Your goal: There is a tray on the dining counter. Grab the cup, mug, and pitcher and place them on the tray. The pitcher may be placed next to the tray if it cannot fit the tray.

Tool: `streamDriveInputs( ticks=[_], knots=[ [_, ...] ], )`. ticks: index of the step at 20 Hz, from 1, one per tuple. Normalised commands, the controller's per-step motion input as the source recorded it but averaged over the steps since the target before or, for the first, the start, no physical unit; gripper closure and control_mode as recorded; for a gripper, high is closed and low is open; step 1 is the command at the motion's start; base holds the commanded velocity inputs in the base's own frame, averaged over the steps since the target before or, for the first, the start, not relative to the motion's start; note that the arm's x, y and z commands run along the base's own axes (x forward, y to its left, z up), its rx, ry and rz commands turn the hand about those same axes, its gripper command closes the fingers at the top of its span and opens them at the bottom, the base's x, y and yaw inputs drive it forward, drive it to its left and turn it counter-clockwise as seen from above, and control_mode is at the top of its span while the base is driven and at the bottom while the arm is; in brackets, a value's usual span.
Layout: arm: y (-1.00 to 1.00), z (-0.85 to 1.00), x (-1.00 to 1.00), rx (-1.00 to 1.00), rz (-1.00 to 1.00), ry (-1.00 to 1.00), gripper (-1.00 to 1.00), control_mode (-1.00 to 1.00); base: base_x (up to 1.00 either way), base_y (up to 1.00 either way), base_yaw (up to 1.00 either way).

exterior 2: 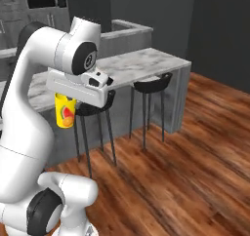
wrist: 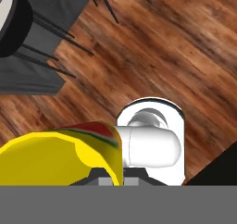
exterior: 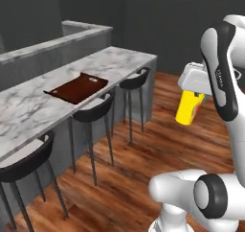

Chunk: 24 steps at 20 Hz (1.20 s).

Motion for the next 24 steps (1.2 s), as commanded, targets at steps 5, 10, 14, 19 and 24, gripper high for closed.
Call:
streamDriveInputs(
  ticks=[5, 10, 14, 19, 24],
  knots=[
    [0.0, 0.0, 0.0, 0.0, 0.0, 0.0, 1.0, 1.0, 0.83, -0.62, 0.55],
    [0.0, 0.0, 0.0, 0.0, 0.0, 0.0, 1.0, 1.0, 0.68, -0.55, 0.65],
    [0.0, 0.0, 0.0, 0.0, 0.0, 0.0, 1.0, 1.0, 0.62, -0.52, 0.68],
    [0.0, 0.0, 0.0, 0.0, 0.0, 0.0, 1.0, 1.0, 0.64, -0.63, 0.65],
    [0.0, 0.0, 0.0, 0.0, 0.0, 0.0, 1.0, 1.0, 0.66, -0.7, 0.45]
  ],
)
